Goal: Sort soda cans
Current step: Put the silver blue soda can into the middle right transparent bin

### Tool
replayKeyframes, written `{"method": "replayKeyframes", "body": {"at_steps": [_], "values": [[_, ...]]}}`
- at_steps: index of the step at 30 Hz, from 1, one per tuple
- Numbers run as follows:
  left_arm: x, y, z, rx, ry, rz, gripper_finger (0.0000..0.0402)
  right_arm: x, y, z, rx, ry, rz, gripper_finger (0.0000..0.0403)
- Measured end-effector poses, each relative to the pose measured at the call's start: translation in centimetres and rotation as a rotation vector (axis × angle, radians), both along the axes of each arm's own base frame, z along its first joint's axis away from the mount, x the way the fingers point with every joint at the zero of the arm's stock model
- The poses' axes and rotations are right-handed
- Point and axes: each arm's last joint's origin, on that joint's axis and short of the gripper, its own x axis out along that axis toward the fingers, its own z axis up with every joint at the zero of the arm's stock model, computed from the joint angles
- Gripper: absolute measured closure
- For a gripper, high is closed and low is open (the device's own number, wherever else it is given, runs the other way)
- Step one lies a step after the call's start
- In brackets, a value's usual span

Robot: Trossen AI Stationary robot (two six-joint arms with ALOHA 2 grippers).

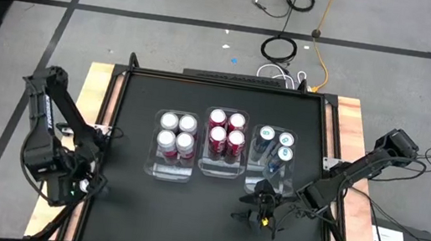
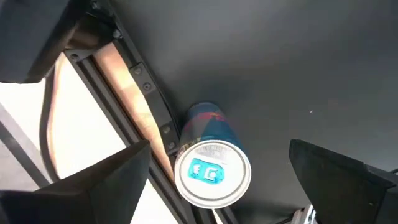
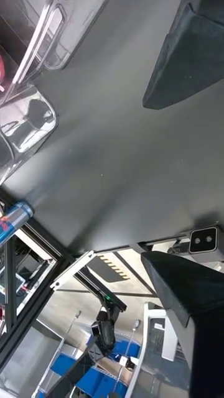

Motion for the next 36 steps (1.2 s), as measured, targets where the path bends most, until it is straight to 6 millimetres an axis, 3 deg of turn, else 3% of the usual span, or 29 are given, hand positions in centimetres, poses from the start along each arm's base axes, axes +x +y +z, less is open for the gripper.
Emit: {"method": "replayKeyframes", "body": {"at_steps": [10, 36], "values": [[0.0, -0.2, -2.2, -0.022, 0.002, 0.006, 0.0011, 0.0, -0.1, 0.0, -0.011, -0.007, -0.020, 0.0018], [0.3, -1.3, -3.4, -0.015, 0.041, -0.005, 0.0011, 0.0, -0.1, 0.0, -0.014, -0.006, -0.017, 0.0018]]}}
